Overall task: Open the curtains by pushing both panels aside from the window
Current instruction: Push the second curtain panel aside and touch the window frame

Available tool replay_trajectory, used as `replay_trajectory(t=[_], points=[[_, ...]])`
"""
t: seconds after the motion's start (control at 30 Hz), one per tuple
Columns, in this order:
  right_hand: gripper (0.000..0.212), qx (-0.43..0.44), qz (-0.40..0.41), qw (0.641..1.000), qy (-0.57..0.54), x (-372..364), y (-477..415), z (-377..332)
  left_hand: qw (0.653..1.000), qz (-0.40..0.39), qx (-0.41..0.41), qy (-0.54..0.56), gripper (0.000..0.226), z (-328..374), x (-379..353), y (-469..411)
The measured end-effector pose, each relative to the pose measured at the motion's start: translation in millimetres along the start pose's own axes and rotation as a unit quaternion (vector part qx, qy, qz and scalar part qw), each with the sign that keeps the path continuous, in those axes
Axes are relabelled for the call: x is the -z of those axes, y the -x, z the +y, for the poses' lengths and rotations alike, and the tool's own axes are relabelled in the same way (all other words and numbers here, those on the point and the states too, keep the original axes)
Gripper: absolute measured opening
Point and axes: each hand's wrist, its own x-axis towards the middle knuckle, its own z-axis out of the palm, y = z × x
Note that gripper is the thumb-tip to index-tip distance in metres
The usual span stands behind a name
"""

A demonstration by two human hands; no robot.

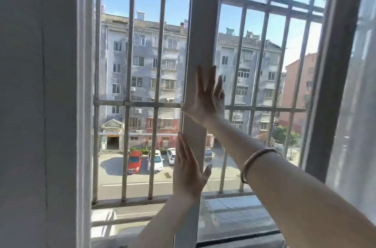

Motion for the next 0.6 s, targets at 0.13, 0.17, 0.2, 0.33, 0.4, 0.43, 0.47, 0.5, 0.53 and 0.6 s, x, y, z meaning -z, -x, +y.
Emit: replay_trajectory(t=[0.13, 0.17, 0.2, 0.33, 0.4, 0.43, 0.47, 0.5, 0.53, 0.6], points=[[0.112, -0.017, -0.005, 1.0, 0.018, 8, 0, 27, 1.0, -0.007, -0.008, 0.03, 0.108, 19, -22, -4], [0.111, -0.02, -0.006, 1.0, 0.022, 11, 0, 32, 0.999, -0.006, -0.012, 0.035, 0.107, 23, -27, -5], [0.111, -0.024, -0.005, 0.999, 0.027, 12, 0, 36, 0.999, -0.004, -0.016, 0.039, 0.106, 26, -31, -6], [0.113, -0.037, -0.012, 0.998, 0.041, 17, -1, 56, 0.997, -0.003, -0.03, 0.068, 0.106, 37, -50, -8], [0.113, -0.041, -0.013, 0.998, 0.041, 20, -1, 65, 0.996, -0.012, -0.028, 0.082, 0.108, 42, -58, -10], [0.113, -0.044, -0.012, 0.998, 0.043, 21, -1, 70, 0.996, -0.016, -0.029, 0.084, 0.109, 46, -63, -11], [0.113, -0.045, -0.012, 0.998, 0.044, 23, -2, 74, 0.996, -0.018, -0.029, 0.085, 0.11, 48, -66, -11], [0.113, -0.046, -0.014, 0.998, 0.046, 24, -2, 79, 0.996, -0.021, -0.03, 0.087, 0.111, 51, -70, -12], [0.112, -0.049, -0.015, 0.997, 0.052, 26, -2, 83, 0.995, -0.028, -0.031, 0.09, 0.112, 53, -73, -13], [0.112, -0.056, -0.02, 0.996, 0.069, 29, -2, 93, 0.994, -0.04, -0.034, 0.094, 0.113, 58, -81, -14]])
